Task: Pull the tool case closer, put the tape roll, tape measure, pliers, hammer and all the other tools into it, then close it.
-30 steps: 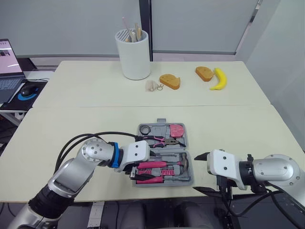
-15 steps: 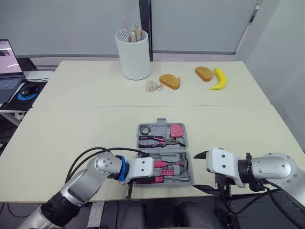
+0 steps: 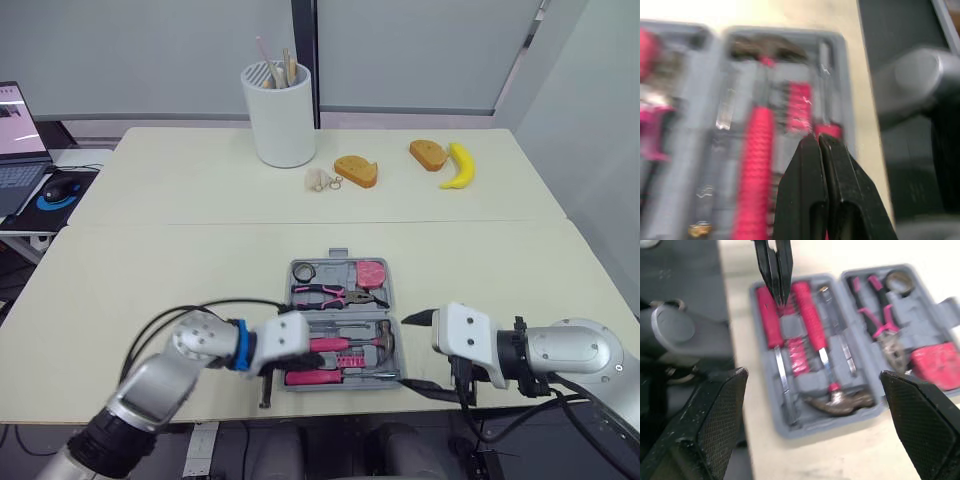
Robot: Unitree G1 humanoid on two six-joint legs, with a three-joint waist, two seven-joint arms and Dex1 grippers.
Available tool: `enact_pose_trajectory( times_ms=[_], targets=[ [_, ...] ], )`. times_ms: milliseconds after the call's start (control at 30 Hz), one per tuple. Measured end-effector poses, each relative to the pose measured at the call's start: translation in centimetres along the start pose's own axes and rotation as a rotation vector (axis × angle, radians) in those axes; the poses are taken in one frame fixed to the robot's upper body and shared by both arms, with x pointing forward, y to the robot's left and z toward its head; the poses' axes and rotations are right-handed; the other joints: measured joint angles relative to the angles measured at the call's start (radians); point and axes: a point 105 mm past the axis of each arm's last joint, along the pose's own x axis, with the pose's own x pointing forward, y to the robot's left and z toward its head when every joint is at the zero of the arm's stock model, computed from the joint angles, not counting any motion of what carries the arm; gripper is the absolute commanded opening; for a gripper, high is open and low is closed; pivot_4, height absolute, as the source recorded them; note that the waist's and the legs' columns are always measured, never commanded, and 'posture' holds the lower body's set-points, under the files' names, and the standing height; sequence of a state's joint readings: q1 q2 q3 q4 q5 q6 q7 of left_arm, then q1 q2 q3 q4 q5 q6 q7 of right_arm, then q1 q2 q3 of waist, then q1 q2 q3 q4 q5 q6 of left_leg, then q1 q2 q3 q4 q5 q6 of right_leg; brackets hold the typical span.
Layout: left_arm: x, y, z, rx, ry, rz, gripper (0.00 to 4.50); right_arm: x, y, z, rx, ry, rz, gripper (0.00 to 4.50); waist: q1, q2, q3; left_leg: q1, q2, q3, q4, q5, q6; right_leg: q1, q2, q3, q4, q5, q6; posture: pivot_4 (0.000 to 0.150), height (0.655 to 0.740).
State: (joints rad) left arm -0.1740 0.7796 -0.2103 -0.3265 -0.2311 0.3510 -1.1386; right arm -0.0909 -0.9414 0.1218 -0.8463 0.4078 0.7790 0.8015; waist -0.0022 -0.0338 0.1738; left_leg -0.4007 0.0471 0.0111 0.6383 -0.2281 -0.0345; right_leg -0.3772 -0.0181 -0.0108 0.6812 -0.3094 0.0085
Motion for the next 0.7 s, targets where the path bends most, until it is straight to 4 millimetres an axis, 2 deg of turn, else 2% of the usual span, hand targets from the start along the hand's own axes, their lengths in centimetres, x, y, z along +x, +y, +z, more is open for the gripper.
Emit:
enact_pose_trajectory(
  times_ms=[67, 133, 200, 333, 367, 467, 500, 633, 700],
  targets=[
    [-1.7, 2.0, -0.1, 0.004, -0.017, 0.091, 0.0, -0.1, -1.2, -1.3, 0.015, 0.023, -0.06, 4.1, 0.0, 0.0, 0.0, 0.001, -0.001, 0.001, 0.0, 0.0, 0.0, 0.001, 0.0, 0.0, 0.0, 0.0, 0.0, 0.15, 0.74],
    [-3.2, 4.0, -1.3, -0.009, -0.012, 0.18, 0.0, -0.2, -2.5, -2.9, 0.018, 0.059, -0.118, 3.55, 0.0, 0.0, 0.0, 0.001, -0.001, 0.001, 0.001, 0.0, 0.0, 0.001, 0.0, 0.0, 0.0, 0.0, 0.0, 0.15, 0.74],
    [-4.1, 5.2, -2.7, -0.034, 0.008, 0.239, 0.0, -0.2, -3.5, -4.1, 0.013, 0.09, -0.166, 2.83, -0.001, 0.0, 0.0, 0.0, -0.001, 0.001, 0.001, 0.0, 0.0, 0.001, 0.0, 0.0, 0.0, 0.001, -0.001, 0.15, 0.74],
    [-5.1, 6.8, -6.0, -0.068, 0.075, 0.331, 0.0, 1.1, -5.0, -6.1, -0.015, 0.14, -0.226, 1.82, -0.001, 0.0, 0.0, -0.001, 0.0, 0.001, 0.001, 0.0, 0.0, -0.001, 0.0, 0.001, 0.0, 0.002, -0.003, 0.15, 0.74],
    [-5.0, 6.9, -6.8, -0.077, 0.086, 0.343, 0.0, 1.6, -5.3, -6.9, -0.011, 0.16, -0.241, 1.52, -0.001, 0.0, 0.0, -0.001, 0.0, 0.002, 0.001, 0.0, 0.0, -0.001, 0.0, 0.001, 0.0, 0.003, -0.005, 0.15, 0.74],
    [-4.6, 6.7, -7.4, -0.079, 0.098, 0.337, 0.0, 2.1, -5.4, -7.4, -0.013, 0.173, -0.245, 1.11, -0.001, 0.0, 0.0, -0.003, 0.0, 0.002, 0.002, 0.0, 0.0, -0.003, 0.0, 0.0, 0.001, 0.003, -0.005, 0.15, 0.74],
    [-3.9, 6.9, -8.2, -0.088, 0.113, 0.339, 0.0, 3.6, -6.6, -7.5, -0.016, 0.168, -0.281, 0.93, -0.001, -0.001, -0.001, 0.0, -0.001, 0.002, 0.002, 0.0, 0.0, 0.0, 0.0, 0.0, 0.001, 0.003, -0.005, 0.15, 0.74],
    [-1.1, 5.8, -9.1, -0.12, 0.104, 0.28, 0.0, 6.5, -6.1, -9.1, 0.014, 0.192, -0.233, 0.14, -0.001, -0.001, -0.001, -0.002, -0.001, 0.003, 0.003, 0.0, 0.0, -0.002, 0.002, 0.001, 0.002, 0.004, -0.004, 0.15, 0.74],
    [-0.7, 5.7, -9.1, -0.118, 0.104, 0.272, 0.0, 7.3, -6.3, -9.3, 0.008, 0.197, -0.221, 0.01, -0.001, -0.001, -0.001, -0.003, -0.001, 0.002, 0.003, 0.0, 0.0, -0.003, 0.002, 0.001, 0.003, 0.004, -0.004, 0.15, 0.74]
  ],
)
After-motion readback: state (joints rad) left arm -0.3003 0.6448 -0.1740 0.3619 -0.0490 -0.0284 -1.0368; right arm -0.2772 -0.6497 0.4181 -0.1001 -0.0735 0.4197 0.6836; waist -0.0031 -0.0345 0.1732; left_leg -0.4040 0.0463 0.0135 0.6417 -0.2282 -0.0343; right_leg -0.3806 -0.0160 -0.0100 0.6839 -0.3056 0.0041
